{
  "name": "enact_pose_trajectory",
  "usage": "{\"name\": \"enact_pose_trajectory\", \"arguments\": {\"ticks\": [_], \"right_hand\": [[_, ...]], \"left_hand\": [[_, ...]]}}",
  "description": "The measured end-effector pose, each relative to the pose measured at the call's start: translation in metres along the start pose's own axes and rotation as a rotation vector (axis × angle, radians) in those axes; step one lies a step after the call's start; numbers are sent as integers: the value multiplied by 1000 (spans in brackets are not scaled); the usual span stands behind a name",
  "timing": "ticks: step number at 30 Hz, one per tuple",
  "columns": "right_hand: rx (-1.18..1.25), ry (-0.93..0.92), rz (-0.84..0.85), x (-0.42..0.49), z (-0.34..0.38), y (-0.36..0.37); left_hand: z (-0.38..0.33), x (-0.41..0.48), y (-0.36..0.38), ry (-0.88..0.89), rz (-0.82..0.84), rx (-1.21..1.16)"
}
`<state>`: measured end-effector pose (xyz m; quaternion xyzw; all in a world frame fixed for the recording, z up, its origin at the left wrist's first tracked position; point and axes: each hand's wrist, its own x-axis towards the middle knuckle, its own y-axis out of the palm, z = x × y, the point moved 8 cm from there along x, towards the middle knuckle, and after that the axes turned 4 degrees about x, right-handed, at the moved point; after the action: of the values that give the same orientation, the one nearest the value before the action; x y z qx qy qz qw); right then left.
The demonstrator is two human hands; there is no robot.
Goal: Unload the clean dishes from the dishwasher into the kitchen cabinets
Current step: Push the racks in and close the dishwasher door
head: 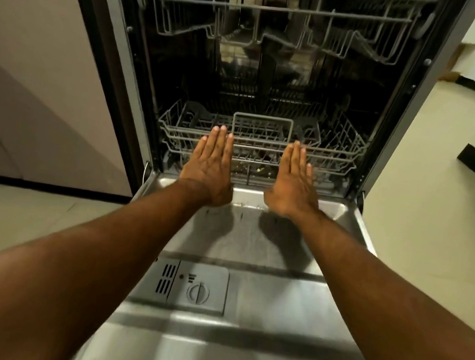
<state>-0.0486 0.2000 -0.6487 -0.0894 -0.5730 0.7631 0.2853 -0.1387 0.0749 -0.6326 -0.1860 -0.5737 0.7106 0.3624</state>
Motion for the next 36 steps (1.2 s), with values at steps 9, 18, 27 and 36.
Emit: {"name": "enact_pose_trajectory", "arguments": {"ticks": [9, 18, 27, 36], "right_hand": [[214, -31, 62, -103, 27, 5], [369, 202, 275, -241, 39, -18], [520, 585, 252, -410, 49, -42], [777, 1384, 375, -540, 37, 6]], "left_hand": [[-20, -106, 5, 23, 193, -222], [-15, -251, -29, -52, 468, -495], [-54, -457, -42, -355, 737, -921], [-65, -536, -6, -1048, 986, -1262]]}}
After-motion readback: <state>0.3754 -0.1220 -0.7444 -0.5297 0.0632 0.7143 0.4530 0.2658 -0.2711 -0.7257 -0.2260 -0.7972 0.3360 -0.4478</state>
